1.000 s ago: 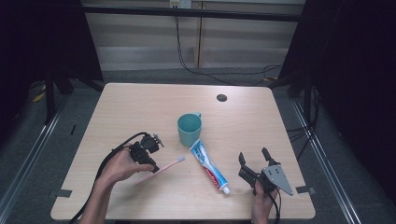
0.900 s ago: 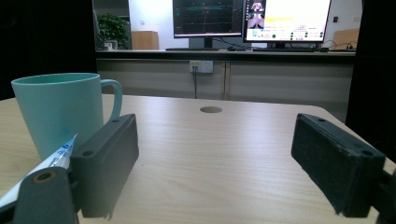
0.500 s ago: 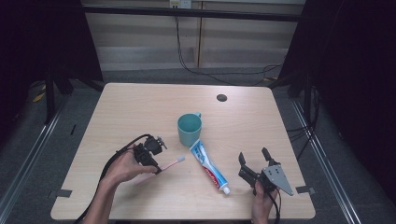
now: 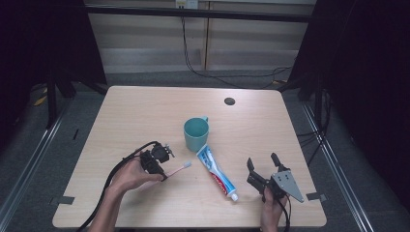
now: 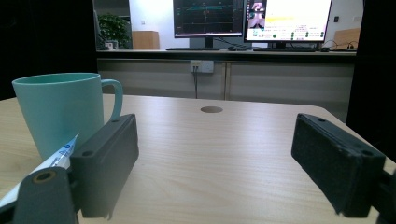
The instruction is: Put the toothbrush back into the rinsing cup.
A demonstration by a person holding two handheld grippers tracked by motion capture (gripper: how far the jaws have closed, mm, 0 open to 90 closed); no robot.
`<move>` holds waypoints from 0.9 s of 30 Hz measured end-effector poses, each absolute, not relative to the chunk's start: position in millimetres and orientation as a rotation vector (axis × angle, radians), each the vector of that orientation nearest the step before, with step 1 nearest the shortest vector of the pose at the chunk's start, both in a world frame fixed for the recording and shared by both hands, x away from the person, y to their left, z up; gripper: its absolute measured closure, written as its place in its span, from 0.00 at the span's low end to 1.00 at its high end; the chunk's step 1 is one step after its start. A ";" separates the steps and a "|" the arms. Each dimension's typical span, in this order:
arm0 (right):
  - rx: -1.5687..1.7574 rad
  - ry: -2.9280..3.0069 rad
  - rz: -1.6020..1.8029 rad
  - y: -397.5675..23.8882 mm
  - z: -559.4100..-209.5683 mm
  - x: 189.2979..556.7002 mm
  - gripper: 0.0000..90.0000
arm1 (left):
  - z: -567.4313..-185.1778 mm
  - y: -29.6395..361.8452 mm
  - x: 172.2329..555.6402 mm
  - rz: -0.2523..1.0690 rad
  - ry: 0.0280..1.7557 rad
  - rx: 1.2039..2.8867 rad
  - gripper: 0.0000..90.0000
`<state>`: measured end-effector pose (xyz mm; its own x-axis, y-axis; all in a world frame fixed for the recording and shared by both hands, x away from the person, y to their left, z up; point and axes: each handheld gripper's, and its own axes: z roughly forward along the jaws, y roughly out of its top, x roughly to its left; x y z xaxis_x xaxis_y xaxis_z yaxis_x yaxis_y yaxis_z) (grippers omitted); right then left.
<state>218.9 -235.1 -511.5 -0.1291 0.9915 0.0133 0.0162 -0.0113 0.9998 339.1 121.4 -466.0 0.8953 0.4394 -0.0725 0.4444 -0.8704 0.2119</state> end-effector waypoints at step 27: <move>1.166 1.306 1.307 -234.7 -511.6 218.7 0.16 | -466.3 126.4 343.7 -0.028 0.590 2.836 0.87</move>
